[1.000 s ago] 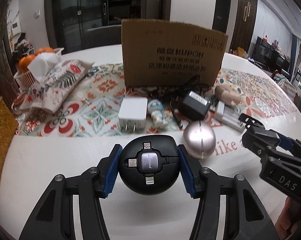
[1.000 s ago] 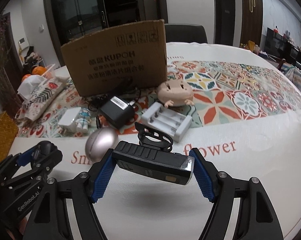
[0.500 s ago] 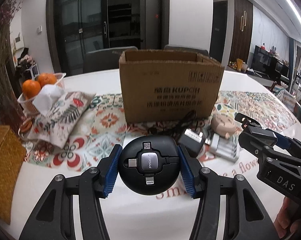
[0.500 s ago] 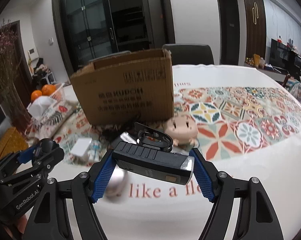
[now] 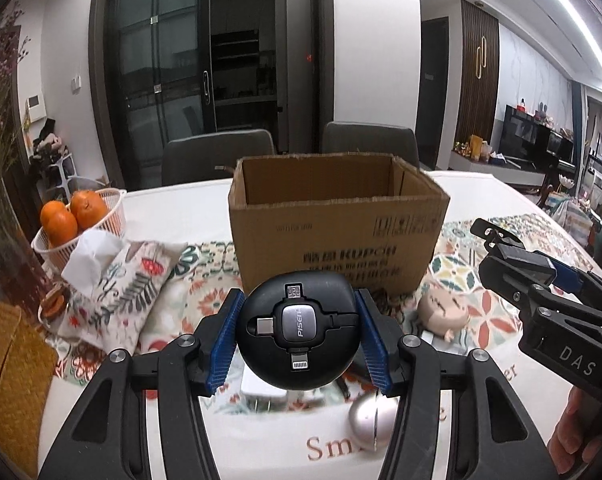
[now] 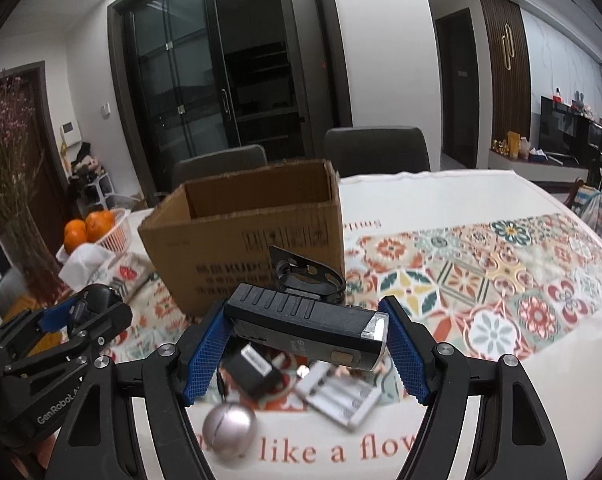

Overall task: Organize rigid objects
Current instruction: 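Lift the cable reel with the left tool while the right tool carries the bike light to the box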

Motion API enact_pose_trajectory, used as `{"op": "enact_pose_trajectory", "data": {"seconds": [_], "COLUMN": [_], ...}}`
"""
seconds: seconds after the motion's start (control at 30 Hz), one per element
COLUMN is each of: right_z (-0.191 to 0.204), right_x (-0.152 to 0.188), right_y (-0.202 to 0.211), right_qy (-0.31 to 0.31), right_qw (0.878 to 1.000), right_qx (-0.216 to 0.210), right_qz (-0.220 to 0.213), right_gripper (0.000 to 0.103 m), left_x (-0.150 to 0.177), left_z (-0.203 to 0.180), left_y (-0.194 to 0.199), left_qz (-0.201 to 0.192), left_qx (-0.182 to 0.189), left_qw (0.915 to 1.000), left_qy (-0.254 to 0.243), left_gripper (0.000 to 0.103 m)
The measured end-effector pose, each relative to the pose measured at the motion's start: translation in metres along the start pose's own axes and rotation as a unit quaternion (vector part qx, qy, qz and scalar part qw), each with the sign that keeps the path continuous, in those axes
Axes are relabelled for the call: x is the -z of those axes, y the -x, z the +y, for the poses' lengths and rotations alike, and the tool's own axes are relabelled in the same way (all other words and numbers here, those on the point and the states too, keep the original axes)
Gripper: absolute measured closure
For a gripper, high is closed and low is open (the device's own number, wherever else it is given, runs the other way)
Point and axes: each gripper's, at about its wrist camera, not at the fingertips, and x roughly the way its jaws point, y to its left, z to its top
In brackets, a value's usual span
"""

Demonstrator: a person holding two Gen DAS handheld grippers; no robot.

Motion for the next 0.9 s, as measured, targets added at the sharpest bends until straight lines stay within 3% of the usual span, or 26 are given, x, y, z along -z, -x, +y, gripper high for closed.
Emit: {"op": "enact_pose_trajectory", "data": {"seconds": [0.43, 0.9], "right_z": [0.007, 0.018], "right_x": [-0.050, -0.098], "right_y": [-0.007, -0.030], "right_qy": [0.018, 0.043], "right_qw": [0.999, 0.999], "right_qx": [-0.008, -0.024], "right_qz": [-0.039, -0.021], "right_gripper": [0.028, 0.028], "left_x": [-0.046, -0.094], "left_z": [0.005, 0.007], "left_y": [-0.003, -0.024], "left_qz": [-0.023, -0.013], "left_qx": [-0.011, -0.006], "left_qw": [0.9996, 0.9993], "left_qy": [-0.008, -0.033], "left_gripper": [0.049, 0.049]}}
